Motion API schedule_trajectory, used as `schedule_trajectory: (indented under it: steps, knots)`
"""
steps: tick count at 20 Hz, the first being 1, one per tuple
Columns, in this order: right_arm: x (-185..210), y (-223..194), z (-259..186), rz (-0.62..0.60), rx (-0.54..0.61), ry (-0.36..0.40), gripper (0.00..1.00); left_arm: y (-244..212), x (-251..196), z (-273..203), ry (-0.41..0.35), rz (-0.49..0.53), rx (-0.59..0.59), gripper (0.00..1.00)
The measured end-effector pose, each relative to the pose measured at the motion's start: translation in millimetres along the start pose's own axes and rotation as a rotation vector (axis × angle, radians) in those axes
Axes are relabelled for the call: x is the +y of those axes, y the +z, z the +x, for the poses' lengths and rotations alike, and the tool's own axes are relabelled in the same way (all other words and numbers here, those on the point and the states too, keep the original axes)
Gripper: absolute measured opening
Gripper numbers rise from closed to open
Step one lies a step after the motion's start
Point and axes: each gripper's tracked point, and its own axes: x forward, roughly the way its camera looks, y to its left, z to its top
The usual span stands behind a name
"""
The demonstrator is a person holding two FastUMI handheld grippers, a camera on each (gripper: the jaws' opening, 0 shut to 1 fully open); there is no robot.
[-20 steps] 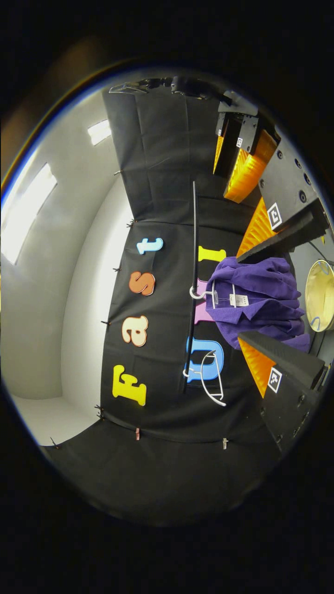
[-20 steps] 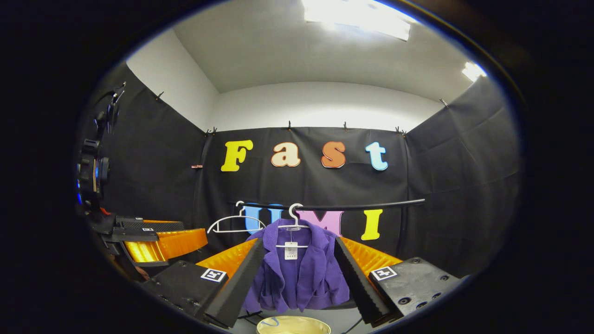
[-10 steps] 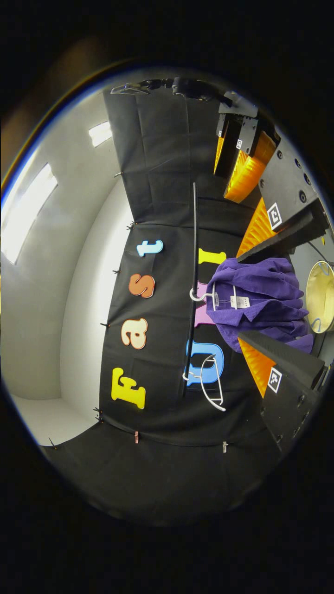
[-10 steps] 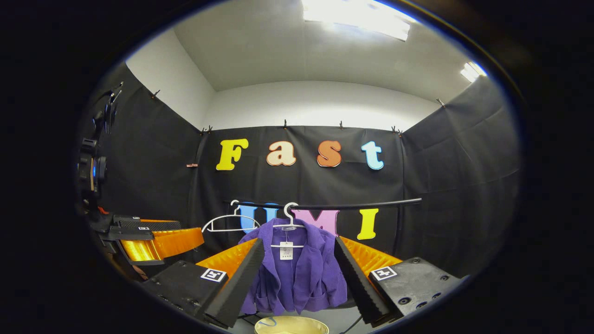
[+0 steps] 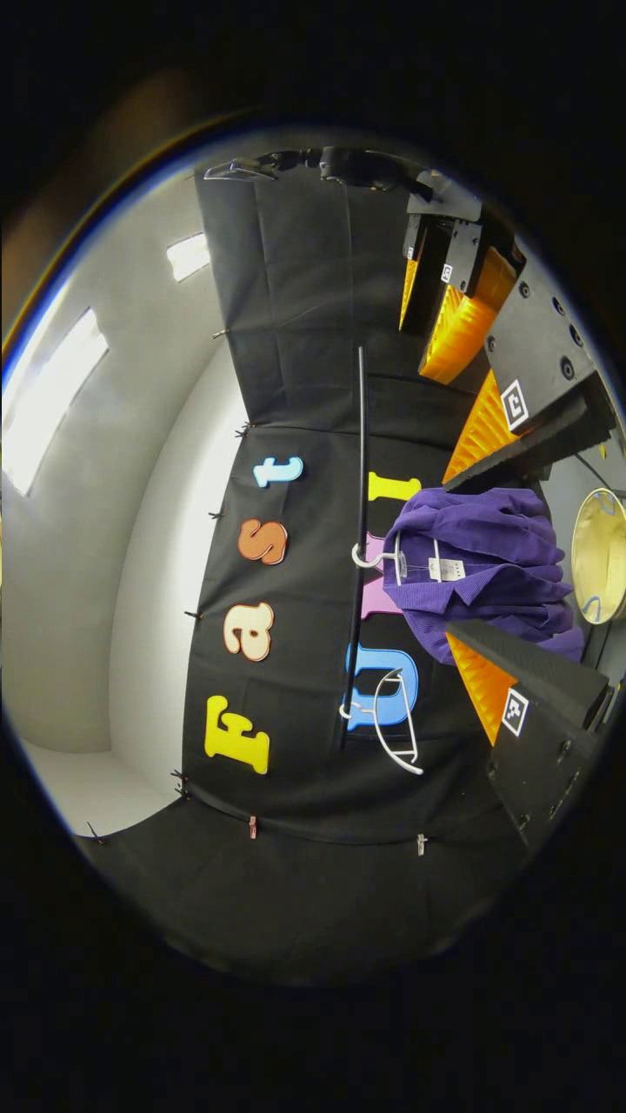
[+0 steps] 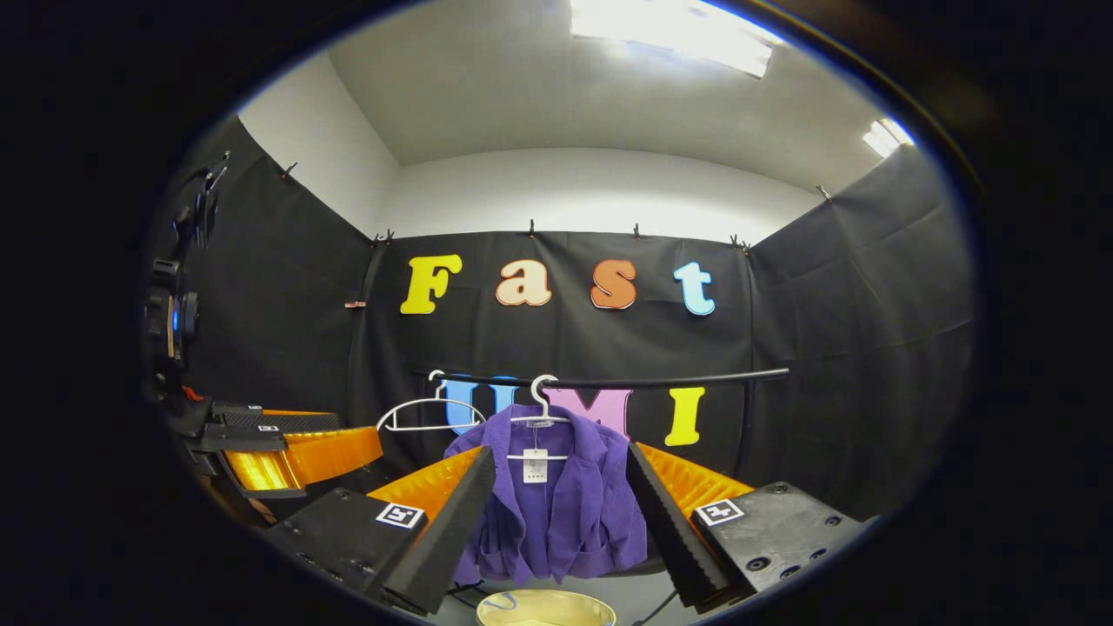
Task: Grasp the clothes on the hanger with both hands and then place them into the laundry hamper below.
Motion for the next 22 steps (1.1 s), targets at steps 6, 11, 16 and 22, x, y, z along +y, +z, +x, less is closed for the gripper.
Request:
schedule_trajectory:
  steps: [6, 11, 16, 22]
  knots:
    - [15, -7, -4, -0.006, 0.012, -0.027, 0.97, -3, 11, -6, -0.034, 0.0, 0.011, 0.92]
    - [25, -12, -4, -0.01, 0.01, -0.05, 0.97, -8, 18, -11, -0.068, 0.001, 0.021, 0.92]
    - [26, -26, 11, -0.011, 0.023, -0.045, 0.97, -18, 20, 3, -0.08, -0.003, 0.036, 0.91]
    - [10, -54, 67, 0.011, 0.024, 0.0, 0.97, -36, 19, 56, -0.077, 0.01, 0.057, 0.92]
